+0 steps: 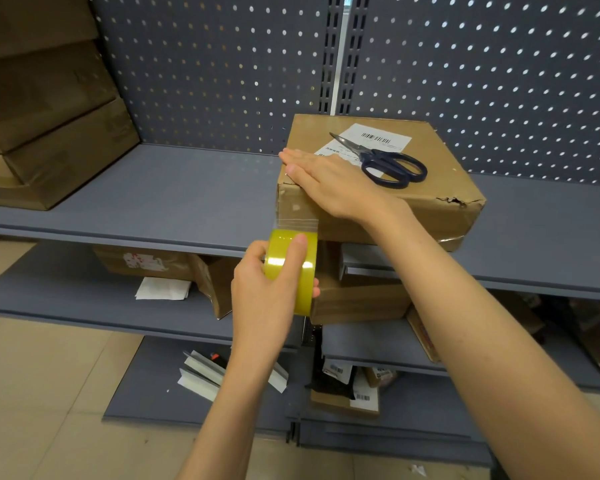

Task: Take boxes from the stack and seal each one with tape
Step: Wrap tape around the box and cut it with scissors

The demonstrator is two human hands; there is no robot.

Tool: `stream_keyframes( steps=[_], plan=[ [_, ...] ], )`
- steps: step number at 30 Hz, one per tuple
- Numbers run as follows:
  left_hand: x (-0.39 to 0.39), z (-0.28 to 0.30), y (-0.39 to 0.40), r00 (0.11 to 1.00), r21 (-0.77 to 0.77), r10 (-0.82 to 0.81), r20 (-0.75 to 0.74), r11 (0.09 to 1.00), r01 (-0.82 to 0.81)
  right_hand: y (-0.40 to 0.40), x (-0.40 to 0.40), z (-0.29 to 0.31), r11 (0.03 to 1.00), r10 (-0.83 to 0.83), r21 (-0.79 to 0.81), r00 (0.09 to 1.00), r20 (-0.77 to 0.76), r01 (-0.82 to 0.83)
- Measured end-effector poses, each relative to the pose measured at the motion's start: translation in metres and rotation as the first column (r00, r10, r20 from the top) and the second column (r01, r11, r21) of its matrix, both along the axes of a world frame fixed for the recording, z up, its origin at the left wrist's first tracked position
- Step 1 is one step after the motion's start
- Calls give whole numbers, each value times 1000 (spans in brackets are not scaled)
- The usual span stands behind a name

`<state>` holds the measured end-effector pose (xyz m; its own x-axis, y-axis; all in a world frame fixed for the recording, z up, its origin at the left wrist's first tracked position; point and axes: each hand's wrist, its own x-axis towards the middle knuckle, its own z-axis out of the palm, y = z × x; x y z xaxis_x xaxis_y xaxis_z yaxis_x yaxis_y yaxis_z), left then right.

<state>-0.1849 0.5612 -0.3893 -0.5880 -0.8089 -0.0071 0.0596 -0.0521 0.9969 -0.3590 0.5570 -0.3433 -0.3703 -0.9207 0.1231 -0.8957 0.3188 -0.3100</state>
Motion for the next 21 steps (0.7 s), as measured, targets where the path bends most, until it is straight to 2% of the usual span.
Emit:
stream_keyframes(
  steps=[4,10,21],
  plan=[
    [1,4,-1,999,15,31,-31,999,-31,1,2,0,1000,-22,-21,999,-27,22],
    [3,4,-2,999,-107,-20,-50,994,15,1,4,1,999,-29,-14,1000,-7,29],
    [2,3,-6,999,-109,-50,-13,993,48,2,7,2,999,-38,-32,999,2,38]
  ],
)
